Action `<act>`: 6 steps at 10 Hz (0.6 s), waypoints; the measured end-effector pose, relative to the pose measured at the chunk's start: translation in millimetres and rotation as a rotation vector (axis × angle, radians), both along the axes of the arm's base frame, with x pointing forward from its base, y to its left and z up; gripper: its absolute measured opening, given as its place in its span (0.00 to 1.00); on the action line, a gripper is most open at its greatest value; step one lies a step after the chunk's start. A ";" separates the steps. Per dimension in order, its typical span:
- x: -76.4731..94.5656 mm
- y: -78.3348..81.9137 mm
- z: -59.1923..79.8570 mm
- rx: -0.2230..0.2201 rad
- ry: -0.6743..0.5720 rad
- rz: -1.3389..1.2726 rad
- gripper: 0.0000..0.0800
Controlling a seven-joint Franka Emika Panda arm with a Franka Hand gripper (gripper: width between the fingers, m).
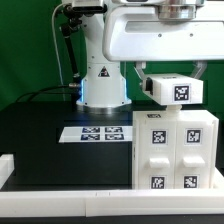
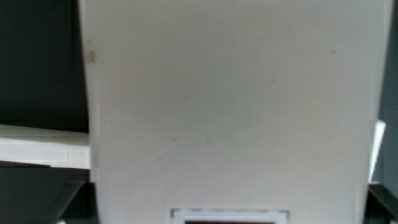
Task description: Assemble cabinet
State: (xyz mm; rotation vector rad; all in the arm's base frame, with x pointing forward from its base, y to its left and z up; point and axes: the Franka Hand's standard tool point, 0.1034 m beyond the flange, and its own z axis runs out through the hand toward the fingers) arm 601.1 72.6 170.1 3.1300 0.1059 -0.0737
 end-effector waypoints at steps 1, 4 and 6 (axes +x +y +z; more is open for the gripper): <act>1.2 1.1 -1.5 -0.001 0.001 0.002 0.70; 4.2 4.3 -2.3 0.000 -0.005 0.007 0.70; 4.3 6.9 -7.9 -0.001 0.002 0.012 0.70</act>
Offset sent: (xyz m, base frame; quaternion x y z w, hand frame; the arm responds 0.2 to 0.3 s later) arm 0.0110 0.0124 -0.0098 0.0171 -0.0121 -0.0034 0.9998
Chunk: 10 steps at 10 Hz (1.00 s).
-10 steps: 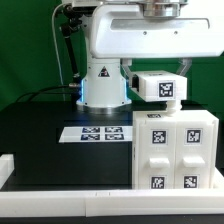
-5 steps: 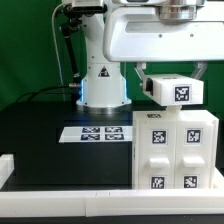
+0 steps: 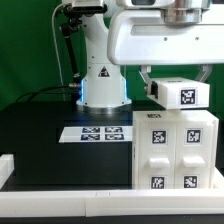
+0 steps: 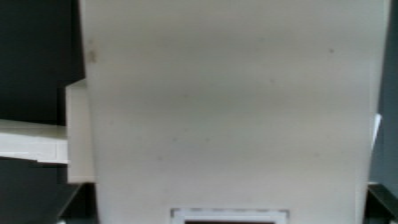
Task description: Assemble cabinet
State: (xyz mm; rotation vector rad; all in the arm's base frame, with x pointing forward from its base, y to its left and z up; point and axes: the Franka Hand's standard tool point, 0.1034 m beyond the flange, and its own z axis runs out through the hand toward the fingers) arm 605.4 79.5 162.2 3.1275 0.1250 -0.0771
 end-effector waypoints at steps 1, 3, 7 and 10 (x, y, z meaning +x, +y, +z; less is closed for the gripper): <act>-0.9 0.4 -3.3 -0.001 0.005 0.001 0.70; 0.9 2.5 -5.3 -0.003 0.006 0.007 0.70; 5.7 -3.2 -5.8 0.001 -0.033 0.008 0.70; 6.7 -3.2 -5.9 0.001 -0.041 0.008 0.70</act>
Offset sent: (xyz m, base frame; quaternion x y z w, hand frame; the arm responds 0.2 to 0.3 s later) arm 0.0010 -0.0001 -0.0058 0.0045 0.0000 -0.0084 1.0000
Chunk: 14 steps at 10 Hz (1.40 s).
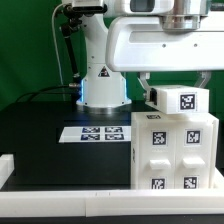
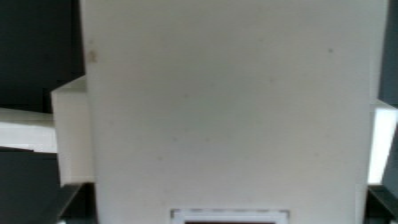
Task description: Assemble cabinet
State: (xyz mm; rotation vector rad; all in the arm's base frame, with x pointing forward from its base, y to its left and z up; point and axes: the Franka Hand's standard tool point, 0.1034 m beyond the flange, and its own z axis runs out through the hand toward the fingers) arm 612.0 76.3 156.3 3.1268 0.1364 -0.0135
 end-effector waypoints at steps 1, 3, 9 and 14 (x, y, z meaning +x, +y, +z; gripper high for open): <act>0.0 0.0 0.0 0.000 0.000 0.000 0.70; 0.0 0.0 0.0 0.000 0.000 -0.001 0.70; 0.1 1.1 -0.5 0.013 -0.013 -0.385 0.70; 1.4 2.9 -1.1 0.031 -0.018 -0.836 0.70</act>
Offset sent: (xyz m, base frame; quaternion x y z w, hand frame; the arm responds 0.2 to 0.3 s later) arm 0.0000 0.0000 0.0000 0.0000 0.0000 0.0650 0.9979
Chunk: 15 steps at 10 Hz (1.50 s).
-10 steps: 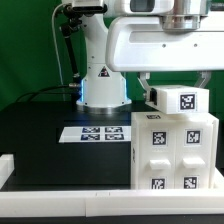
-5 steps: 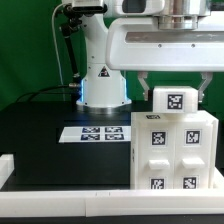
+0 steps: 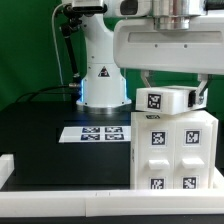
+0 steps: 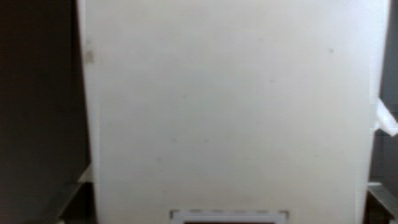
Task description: Assemble cabinet
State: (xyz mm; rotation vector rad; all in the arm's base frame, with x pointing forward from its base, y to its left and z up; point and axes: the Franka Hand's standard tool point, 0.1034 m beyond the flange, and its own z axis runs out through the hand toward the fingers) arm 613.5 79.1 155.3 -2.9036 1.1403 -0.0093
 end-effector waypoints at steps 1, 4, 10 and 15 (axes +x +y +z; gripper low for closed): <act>-0.1 1.2 -0.1 0.011 0.003 -0.100 0.70; 0.4 8.6 0.3 0.011 0.008 -0.260 0.70; 3.3 9.5 -0.3 0.052 -0.024 -0.715 0.70; 8.1 11.9 -0.1 0.136 -0.042 -1.108 0.70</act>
Offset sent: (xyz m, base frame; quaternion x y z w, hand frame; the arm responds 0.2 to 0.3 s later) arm 0.0000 0.0000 0.0000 0.0000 0.0000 0.1938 0.9810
